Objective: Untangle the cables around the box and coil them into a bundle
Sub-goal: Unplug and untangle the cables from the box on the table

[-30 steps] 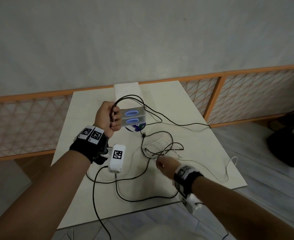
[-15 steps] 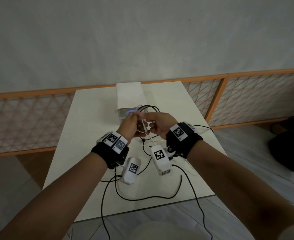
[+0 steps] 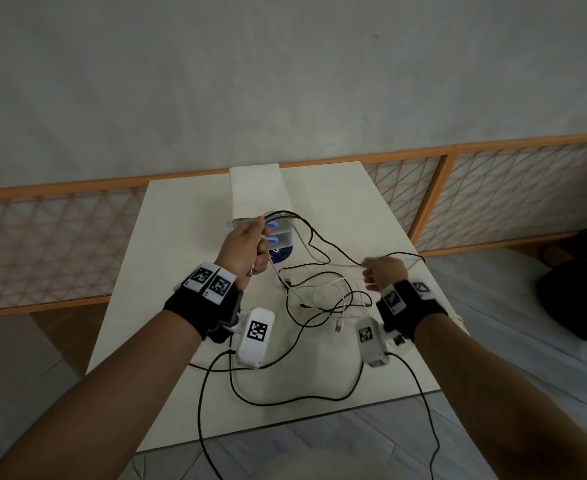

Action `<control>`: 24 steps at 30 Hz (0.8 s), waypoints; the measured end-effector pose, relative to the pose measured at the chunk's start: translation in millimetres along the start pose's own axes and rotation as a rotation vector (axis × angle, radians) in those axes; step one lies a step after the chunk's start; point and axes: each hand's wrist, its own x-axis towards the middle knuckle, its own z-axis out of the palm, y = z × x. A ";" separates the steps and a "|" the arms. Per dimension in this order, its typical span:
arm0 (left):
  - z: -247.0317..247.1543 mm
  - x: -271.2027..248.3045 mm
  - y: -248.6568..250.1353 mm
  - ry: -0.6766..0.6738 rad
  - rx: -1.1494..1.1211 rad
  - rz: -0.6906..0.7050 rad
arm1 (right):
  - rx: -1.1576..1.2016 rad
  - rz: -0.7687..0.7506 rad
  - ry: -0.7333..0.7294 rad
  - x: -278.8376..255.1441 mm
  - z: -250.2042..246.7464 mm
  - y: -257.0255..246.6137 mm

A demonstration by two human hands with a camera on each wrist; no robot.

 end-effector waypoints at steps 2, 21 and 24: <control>-4.1 0.8 -1.5 -0.006 0.018 -0.013 | -0.322 -0.033 0.026 13.0 -3.0 30.4; -15.7 -15.0 -2.9 -0.018 0.127 -0.076 | -1.069 -0.165 -0.225 25.1 59.9 59.5; -18.3 -17.2 -2.2 -0.011 0.158 -0.064 | -0.958 -0.085 -0.263 30.4 57.7 54.2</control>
